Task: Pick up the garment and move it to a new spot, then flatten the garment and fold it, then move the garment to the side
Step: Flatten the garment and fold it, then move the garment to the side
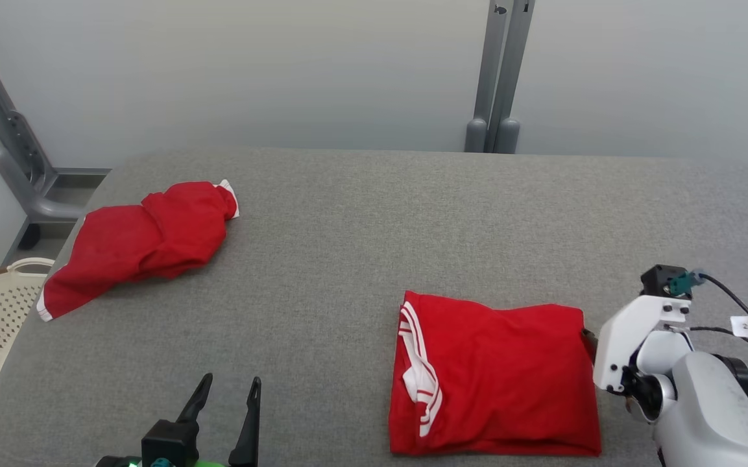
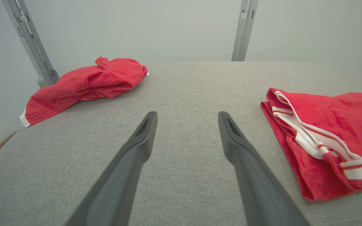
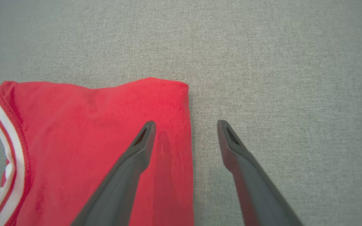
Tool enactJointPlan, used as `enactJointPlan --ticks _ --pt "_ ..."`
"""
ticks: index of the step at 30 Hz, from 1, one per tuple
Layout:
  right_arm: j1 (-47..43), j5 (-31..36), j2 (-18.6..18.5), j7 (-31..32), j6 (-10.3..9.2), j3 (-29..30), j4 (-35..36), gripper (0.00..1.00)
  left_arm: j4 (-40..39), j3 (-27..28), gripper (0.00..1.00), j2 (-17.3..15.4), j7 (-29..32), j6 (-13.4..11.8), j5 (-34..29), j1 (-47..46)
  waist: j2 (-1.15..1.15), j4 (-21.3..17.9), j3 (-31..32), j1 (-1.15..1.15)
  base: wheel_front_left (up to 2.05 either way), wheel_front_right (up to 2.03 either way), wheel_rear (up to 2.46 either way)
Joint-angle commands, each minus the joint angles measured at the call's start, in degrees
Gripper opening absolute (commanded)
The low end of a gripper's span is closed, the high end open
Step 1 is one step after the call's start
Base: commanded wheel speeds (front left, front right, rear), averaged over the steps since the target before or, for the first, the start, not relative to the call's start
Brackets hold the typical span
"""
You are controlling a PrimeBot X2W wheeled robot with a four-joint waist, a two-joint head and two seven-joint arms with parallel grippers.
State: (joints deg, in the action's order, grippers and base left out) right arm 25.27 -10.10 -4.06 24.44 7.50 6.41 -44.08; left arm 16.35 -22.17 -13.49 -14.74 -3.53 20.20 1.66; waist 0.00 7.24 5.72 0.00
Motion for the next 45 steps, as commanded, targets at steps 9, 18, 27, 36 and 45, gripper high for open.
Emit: enactJointPlan --ticks 9,18,27,36,45 --pt "-10.8 0.2 1.1 9.9 -0.02 5.4 15.9 1.0 -0.1 0.4 1.0 -0.2 -0.5 0.1 0.2 -1.0 0.0 -1.4 -1.1 0.0 0.0 0.0 0.0" --pt "-13.2 -2.4 1.0 12.2 -0.02 4.9 17.0 1.0 0.7 -0.4 1.0 -0.1 -0.5 0.6 -0.1 -1.6 0.0 0.6 -1.3 0.0 0.0 0.0 0.0" --pt "-11.7 0.3 1.0 10.5 -0.02 6.9 11.9 1.0 0.9 -0.9 1.0 -0.3 -0.5 0.8 -0.1 -1.7 0.0 2.4 -1.8 0.0 0.0 0.0 0.0" --pt "-8.4 1.4 1.1 6.0 -0.02 7.5 3.9 1.0 1.1 -1.3 1.0 -0.4 -0.5 0.9 -0.1 -1.9 0.0 4.0 -2.1 0.0 0.0 0.0 0.0" --pt "-4.8 3.5 1.3 2.2 0.0 8.9 -5.9 0.29 1.3 -1.9 1.0 -0.5 -0.5 0.7 0.2 -1.8 0.0 5.5 -2.1 0.0 0.0 0.0 0.0"
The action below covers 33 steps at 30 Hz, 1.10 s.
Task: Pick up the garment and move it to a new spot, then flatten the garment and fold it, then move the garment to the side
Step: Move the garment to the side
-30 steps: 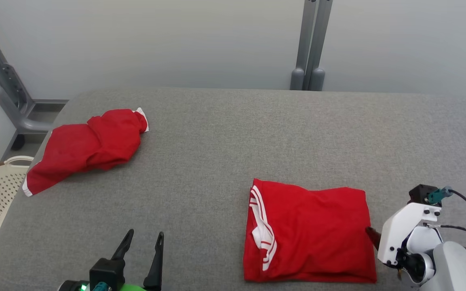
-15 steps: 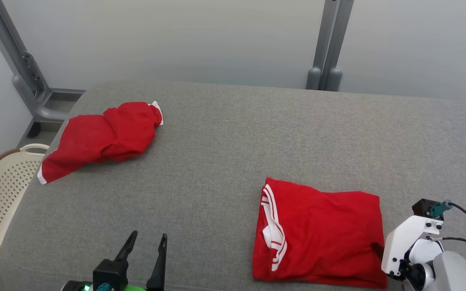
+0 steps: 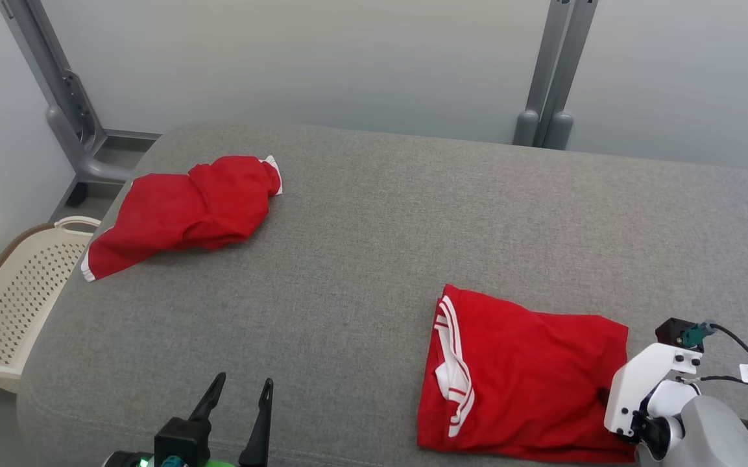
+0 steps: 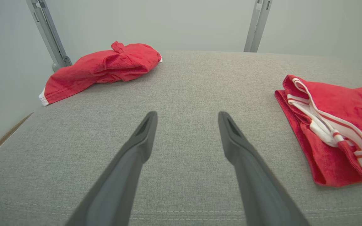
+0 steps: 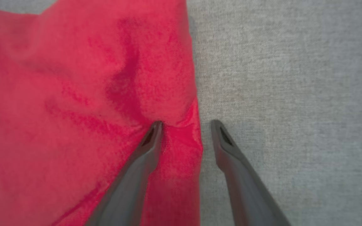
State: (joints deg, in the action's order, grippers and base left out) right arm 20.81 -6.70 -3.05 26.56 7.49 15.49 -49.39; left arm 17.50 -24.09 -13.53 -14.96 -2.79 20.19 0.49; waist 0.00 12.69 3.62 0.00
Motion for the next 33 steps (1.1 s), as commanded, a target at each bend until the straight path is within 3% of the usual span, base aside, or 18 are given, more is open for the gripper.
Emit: enactJointPlan --ticks 1,12,22,33 --pt "0.1 0.6 0.2 -0.2 0.01 0.0 -1.5 0.0 0.2 0.1 1.0 -0.4 -0.2 -0.2 0.2 -0.6 0.0 0.1 0.0 0.0 0.0 0.0 0.0" --pt "6.5 5.6 0.0 -3.9 -0.01 -0.7 -5.4 0.0 -0.3 0.2 1.0 -0.5 -0.2 -0.9 0.5 -1.0 0.0 -2.4 -0.1 0.0 0.0 0.0 0.0" --pt "12.2 12.2 -0.1 -5.6 -0.04 1.9 -5.4 0.0 -1.3 1.1 1.0 0.2 -0.3 -1.9 -0.1 -2.1 0.0 -9.0 -1.2 0.0 0.0 0.0 0.0" --pt "18.5 20.6 0.0 -7.7 -0.04 8.3 -3.9 0.0 -3.9 1.6 1.0 0.4 -0.2 -0.9 -1.8 -3.9 0.0 -16.4 -5.5 0.0 0.0 0.0 0.0"
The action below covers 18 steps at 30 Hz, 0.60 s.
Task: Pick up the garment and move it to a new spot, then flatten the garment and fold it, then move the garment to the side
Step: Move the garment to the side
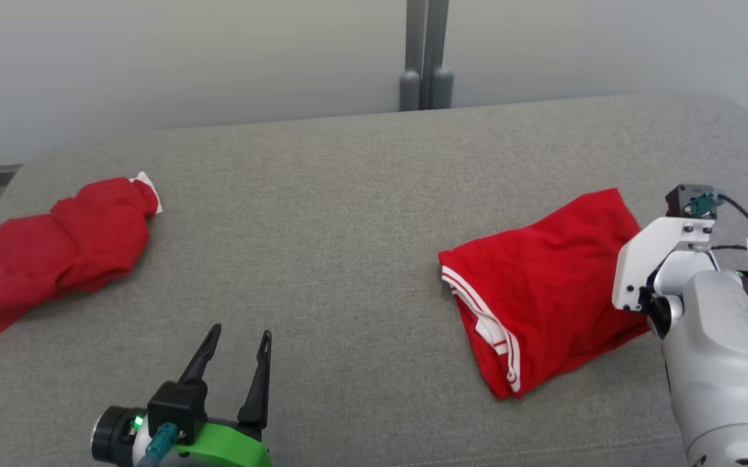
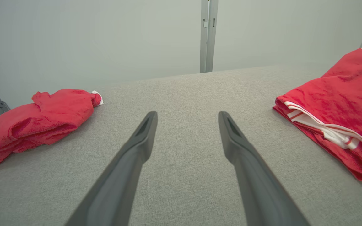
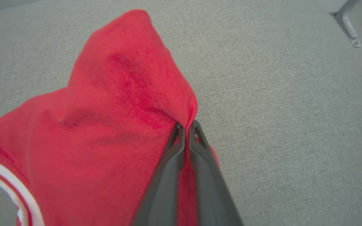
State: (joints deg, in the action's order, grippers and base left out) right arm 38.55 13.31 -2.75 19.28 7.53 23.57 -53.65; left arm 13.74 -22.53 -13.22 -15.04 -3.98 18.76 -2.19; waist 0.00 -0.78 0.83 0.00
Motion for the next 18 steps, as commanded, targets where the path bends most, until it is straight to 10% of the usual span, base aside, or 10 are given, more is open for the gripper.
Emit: enactJointPlan --ticks 1,18 --pt "1.4 1.3 -0.4 -0.6 -0.08 0.8 0.5 0.0 -0.5 -0.2 1.0 0.1 -0.1 0.5 -0.6 -1.6 0.0 -3.4 -3.4 0.0 0.0 0.0 0.0" --pt "12.4 10.3 -8.2 -5.5 -0.08 13.1 1.8 0.0 -7.4 -6.7 1.0 -0.2 2.7 3.7 -5.6 -9.6 0.0 -5.5 -15.1 0.0 0.0 0.0 0.0"
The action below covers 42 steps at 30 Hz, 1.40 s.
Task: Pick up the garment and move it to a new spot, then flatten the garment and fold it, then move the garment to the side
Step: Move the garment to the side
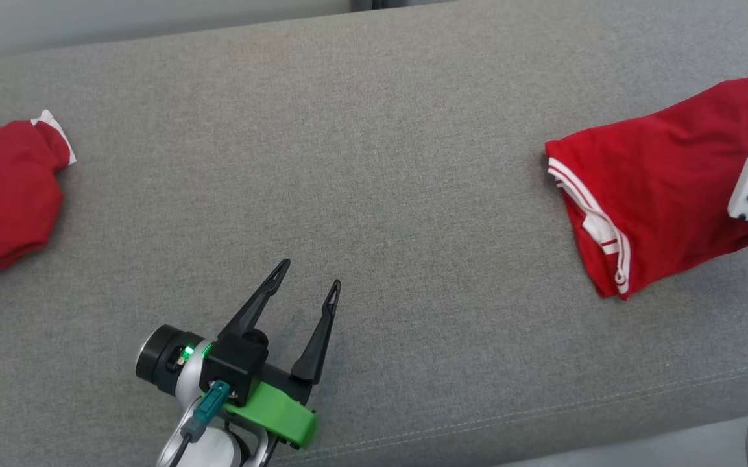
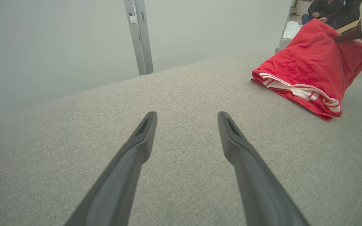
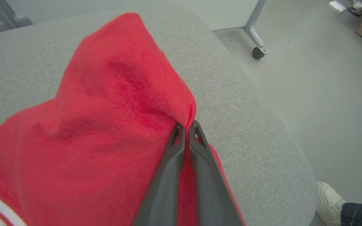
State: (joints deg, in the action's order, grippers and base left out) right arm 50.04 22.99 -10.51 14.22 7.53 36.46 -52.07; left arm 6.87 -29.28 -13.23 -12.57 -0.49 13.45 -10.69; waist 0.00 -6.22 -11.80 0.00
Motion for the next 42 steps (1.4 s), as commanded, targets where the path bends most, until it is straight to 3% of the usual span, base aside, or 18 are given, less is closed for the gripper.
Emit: enactJointPlan --ticks 1,7,12,13,14,20,26,34,42 --pt "1.1 0.9 -1.2 -0.8 -0.09 0.9 0.3 0.0 -1.1 -0.3 1.0 -0.4 0.4 0.4 -0.6 -1.2 0.0 0.2 -2.9 0.0 0.0 0.0 0.0" --pt "2.3 3.5 -5.7 -5.6 -0.09 5.6 1.0 0.0 -5.7 -1.9 1.0 -1.7 2.3 0.9 -1.8 -2.1 0.0 2.1 -6.0 0.0 0.0 0.0 0.0" --pt "2.4 7.4 -6.9 -8.9 -0.08 9.5 2.4 0.0 -8.2 -2.5 1.0 -2.4 3.2 0.8 -2.4 -2.3 0.0 3.0 -7.8 0.0 0.0 0.0 0.0" --pt "2.2 8.4 -6.9 -8.9 -0.08 10.3 2.3 0.15 -8.6 -2.6 1.0 -2.6 3.4 0.7 -2.5 -2.3 0.0 3.2 -8.2 0.0 0.0 0.0 0.0" --pt "2.0 9.0 -6.8 -9.1 -0.08 11.0 2.1 1.0 -8.9 -2.7 1.0 -2.7 3.6 0.6 -2.6 -2.3 0.0 3.3 -8.3 0.0 0.0 0.0 0.0" --pt "0.6 12.5 -5.3 -12.2 -0.08 14.1 1.7 1.0 -8.8 -2.9 1.0 -2.3 3.3 0.4 -2.1 -2.7 0.0 4.0 -7.7 0.0 0.0 0.0 0.0" --pt "-0.6 13.7 -3.9 -16.9 -0.08 13.5 1.0 1.0 -7.1 -2.5 1.0 -1.6 2.2 -0.2 -1.2 -2.3 0.0 4.8 -4.7 0.0 0.0 0.0 0.0" --pt "-3.0 9.6 -3.3 -27.1 -0.08 11.6 -3.8 1.0 -2.5 0.3 1.0 -0.7 0.8 -3.7 0.9 0.3 0.0 6.4 2.8 0.0 0.0 0.0 0.0" --pt "-9.4 1.5 3.6 -29.4 -0.08 3.6 0.0 1.0 1.2 6.2 1.0 -0.1 -0.8 -8.7 4.6 4.2 0.0 7.4 11.8 0.0 0.0 0.0 0.0"
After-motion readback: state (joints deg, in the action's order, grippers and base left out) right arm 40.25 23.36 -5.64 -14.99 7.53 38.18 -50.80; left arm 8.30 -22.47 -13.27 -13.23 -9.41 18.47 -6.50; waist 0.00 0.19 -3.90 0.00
